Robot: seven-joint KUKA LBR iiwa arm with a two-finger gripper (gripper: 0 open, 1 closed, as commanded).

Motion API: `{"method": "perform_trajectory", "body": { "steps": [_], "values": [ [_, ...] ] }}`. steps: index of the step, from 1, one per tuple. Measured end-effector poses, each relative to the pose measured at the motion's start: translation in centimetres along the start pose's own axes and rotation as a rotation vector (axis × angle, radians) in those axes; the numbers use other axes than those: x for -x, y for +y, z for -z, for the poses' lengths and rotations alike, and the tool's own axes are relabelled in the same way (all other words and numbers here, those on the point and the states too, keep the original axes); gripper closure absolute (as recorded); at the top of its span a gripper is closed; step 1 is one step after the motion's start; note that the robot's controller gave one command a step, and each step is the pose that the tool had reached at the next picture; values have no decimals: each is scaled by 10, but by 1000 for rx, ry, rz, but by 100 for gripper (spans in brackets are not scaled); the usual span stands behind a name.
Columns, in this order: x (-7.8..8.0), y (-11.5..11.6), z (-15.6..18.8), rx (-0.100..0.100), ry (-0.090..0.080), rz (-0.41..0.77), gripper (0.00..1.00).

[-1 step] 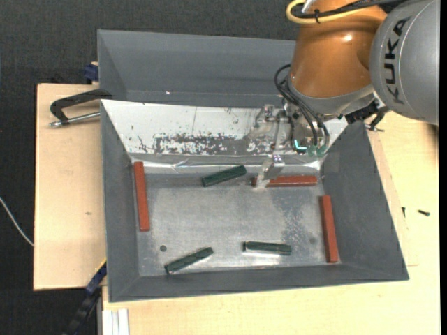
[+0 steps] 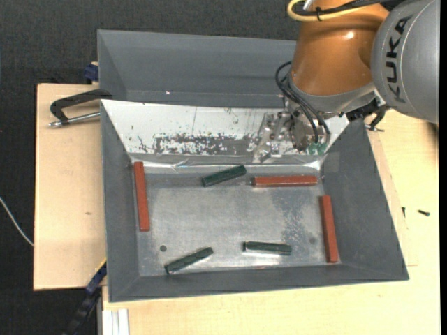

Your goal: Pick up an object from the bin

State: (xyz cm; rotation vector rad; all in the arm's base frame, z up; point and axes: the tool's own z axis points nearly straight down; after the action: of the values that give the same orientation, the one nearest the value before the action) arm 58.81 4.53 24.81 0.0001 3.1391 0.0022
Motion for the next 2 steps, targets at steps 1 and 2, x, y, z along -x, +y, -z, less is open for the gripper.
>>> {"method": "perform_trajectory", "body": {
  "steps": [1,2],
  "values": [
    [0,0,0,0,0,0,100],
    [3,2,-106,0,7,-113,0]
  ]
}}
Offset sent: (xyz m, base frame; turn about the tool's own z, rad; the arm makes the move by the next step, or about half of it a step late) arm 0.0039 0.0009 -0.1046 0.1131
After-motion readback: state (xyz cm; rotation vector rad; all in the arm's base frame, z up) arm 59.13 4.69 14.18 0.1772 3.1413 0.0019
